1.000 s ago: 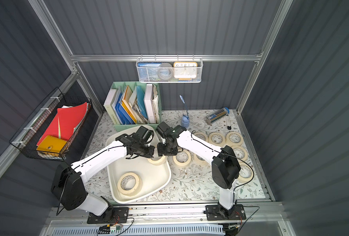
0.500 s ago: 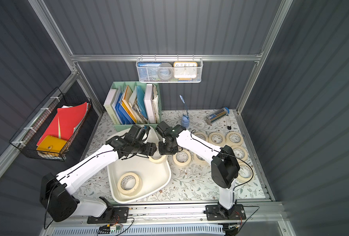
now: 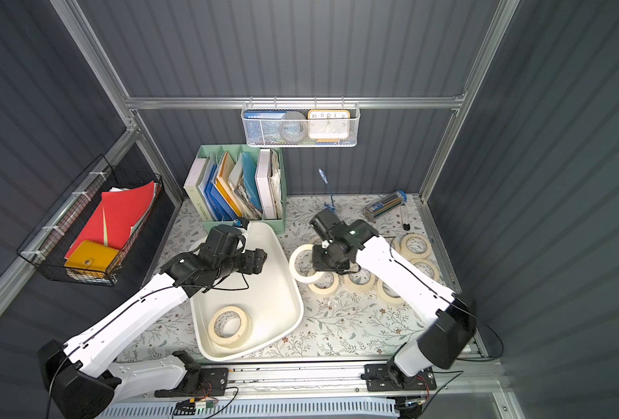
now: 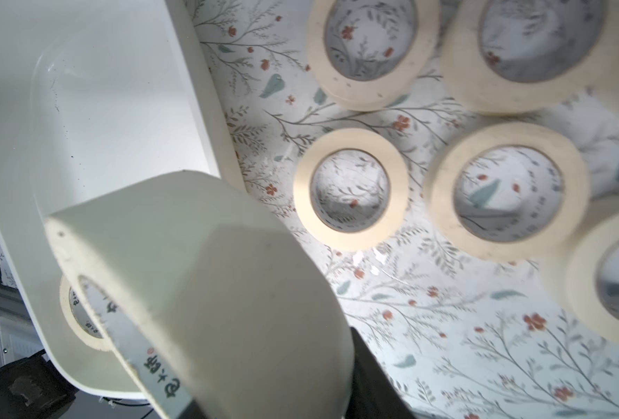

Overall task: Take out the art tape in the storage box
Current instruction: Pick up the art tape from the storage box, then place the art tape at the center of the board.

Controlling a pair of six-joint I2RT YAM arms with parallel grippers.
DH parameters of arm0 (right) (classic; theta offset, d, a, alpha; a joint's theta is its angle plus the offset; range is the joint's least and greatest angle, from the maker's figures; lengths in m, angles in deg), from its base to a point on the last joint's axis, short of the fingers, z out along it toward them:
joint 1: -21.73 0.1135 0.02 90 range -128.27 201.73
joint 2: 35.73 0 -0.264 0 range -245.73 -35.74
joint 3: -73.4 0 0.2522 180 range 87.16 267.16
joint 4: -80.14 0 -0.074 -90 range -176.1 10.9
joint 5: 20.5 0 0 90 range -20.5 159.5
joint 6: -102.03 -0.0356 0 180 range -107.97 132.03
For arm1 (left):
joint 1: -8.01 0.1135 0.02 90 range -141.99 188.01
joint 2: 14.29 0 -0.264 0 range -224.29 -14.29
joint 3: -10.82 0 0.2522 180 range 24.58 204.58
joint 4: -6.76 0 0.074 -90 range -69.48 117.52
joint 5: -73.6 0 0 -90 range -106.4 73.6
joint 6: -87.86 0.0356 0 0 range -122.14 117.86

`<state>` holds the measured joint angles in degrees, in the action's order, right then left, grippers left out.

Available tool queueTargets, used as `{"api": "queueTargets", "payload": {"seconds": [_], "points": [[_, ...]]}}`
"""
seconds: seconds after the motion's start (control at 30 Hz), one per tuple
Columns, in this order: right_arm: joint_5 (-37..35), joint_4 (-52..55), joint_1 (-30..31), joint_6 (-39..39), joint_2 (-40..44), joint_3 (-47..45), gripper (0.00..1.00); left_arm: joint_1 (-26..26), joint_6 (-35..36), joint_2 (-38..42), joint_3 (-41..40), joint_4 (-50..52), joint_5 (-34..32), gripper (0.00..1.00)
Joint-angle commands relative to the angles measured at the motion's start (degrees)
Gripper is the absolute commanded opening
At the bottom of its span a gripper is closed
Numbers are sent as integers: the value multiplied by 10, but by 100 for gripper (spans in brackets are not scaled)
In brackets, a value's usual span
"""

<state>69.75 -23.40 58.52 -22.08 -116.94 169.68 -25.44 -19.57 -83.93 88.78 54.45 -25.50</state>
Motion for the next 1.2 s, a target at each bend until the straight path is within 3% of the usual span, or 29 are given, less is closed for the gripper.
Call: {"api": "queueTargets", "payload": {"seconds": [0.0, 0.2, 0.37, 0.6, 0.87, 1.07, 1.17], "points": [[-43, 76, -36, -36, 71, -80, 0, 0, -9, -12, -8, -23, 9, 83], [-61, 81, -110, -112, 226, -266, 0, 1, -7, -28, -13, -40, 31, 84], [-32, 51, -168, -136, 274, -362, 0, 1, -5, -33, -24, -61, 43, 84], [24, -45, -171, -159, 220, -424, 0, 1, -14, -31, -43, -81, 51, 84], [32, -166, -183, -149, 155, -454, 0, 1, -20, -24, -53, -77, 45, 84], [20, -155, -186, -145, 127, -453, 0, 1, -23, -17, -56, -71, 40, 84], [1, -133, -186, -149, 143, -456, 24, 1, -24, -19, -56, -70, 38, 84]]}}
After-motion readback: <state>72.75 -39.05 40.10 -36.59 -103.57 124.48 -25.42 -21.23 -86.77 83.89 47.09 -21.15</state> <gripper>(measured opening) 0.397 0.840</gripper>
